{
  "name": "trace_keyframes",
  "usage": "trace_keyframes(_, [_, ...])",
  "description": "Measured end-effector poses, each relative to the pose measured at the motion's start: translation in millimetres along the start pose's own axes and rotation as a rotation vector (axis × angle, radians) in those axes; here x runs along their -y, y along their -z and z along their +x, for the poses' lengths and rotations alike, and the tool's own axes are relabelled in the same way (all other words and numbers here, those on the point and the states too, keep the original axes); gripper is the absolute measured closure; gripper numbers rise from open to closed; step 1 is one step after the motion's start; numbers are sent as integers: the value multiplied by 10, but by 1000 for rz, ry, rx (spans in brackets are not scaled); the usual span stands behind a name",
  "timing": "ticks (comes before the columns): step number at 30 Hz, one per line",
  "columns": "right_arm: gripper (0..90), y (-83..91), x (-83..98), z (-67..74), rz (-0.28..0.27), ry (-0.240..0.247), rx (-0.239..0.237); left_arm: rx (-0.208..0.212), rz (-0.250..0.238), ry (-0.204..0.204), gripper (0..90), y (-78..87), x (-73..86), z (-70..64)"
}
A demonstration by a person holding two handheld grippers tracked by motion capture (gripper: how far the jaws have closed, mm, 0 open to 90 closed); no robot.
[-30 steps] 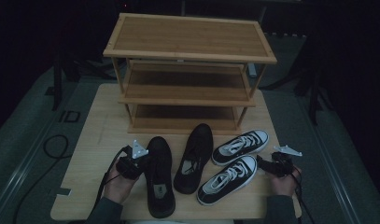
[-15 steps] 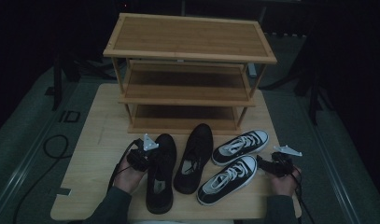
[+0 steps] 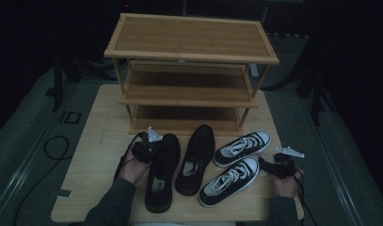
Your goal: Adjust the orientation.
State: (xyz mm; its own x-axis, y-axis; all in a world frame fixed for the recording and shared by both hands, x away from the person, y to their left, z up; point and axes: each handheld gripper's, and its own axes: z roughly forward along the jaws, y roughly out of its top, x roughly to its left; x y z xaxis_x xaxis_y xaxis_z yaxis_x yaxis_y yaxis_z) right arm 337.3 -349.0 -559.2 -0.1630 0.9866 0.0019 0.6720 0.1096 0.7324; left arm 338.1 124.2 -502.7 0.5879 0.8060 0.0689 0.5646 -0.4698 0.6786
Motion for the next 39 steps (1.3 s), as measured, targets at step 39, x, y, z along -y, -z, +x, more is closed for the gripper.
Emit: trace_keyframes(39, [206, 0, 0, 0, 0, 0, 0, 120, -64, 2, 591, 728, 5, -88])
